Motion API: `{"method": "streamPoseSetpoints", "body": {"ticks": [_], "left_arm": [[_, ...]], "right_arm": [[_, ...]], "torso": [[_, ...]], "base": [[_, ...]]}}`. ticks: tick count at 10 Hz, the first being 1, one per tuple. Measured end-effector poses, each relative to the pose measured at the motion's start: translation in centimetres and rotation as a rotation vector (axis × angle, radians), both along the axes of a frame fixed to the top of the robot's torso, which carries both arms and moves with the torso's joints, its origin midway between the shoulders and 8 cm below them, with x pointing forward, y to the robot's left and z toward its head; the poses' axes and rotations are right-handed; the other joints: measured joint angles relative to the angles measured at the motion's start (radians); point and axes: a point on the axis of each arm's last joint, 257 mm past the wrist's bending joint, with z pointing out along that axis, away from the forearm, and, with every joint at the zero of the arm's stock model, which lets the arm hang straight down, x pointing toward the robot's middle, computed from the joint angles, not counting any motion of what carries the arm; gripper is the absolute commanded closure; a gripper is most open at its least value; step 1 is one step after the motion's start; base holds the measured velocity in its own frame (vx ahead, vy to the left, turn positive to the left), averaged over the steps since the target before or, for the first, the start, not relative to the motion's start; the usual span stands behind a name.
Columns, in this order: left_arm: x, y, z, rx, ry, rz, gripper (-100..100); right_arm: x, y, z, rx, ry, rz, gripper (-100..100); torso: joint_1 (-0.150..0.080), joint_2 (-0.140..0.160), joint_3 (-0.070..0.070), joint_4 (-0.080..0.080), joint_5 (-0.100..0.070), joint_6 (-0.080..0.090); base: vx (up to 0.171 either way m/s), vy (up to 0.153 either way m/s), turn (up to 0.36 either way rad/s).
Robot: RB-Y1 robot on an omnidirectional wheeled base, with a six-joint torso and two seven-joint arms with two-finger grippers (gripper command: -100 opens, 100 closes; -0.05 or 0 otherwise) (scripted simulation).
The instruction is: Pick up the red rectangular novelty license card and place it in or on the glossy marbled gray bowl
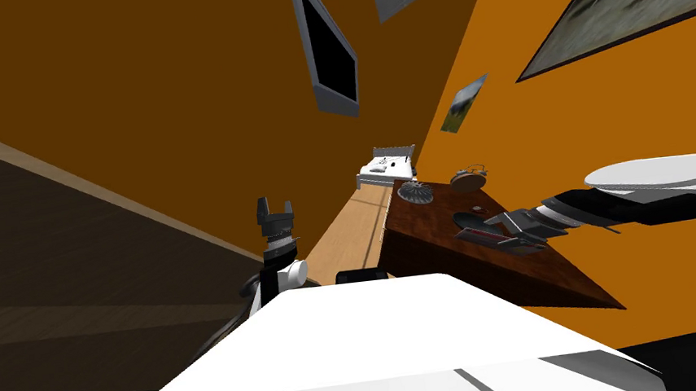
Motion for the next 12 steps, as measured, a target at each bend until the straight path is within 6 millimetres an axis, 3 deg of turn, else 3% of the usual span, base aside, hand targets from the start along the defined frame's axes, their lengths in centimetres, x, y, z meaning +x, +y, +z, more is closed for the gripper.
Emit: {"method": "streamPoseSetpoints", "body": {"ticks": [3,5,6,7,12], "left_arm": [[0.0,0.0,0.0,0.0,0.0,0.0,0],[0.0,0.0,0.0,0.0,0.0,0.0,0],[0.0,0.0,0.0,0.0,0.0,0.0,0],[0.0,0.0,0.0,0.0,0.0,0.0,0],[0.0,0.0,0.0,0.0,0.0,0.0,0]], "right_arm": [[-1.1,-0.5,-0.4,-0.014,0.03,-0.002,-100],[-2.5,-2.0,-0.4,-0.056,0.071,-0.001,-100],[-2.5,-2.0,-0.4,-0.056,0.074,-0.002,0],[-2.5,-2.0,-0.4,-0.056,0.073,-0.002,-100],[-4.1,-2.7,-1.9,-0.052,0.075,-0.035,-100]], "torso": [[0.0,0.0,0.0,0.0,0.0,0.001],[0.0,-0.001,-0.001,0.0,0.0,0.001],[0.0,-0.001,0.0,0.0,0.0,0.001],[0.0,0.0,0.0,0.0,0.0,0.001],[0.0,0.001,0.0,0.0,0.0,0.0]], "base": [[0.008,0.005,0.079],[0.015,0.005,0.066],[0.0,0.0,0.0],[-0.006,0.008,0.171],[-0.006,0.004,0.064]]}}
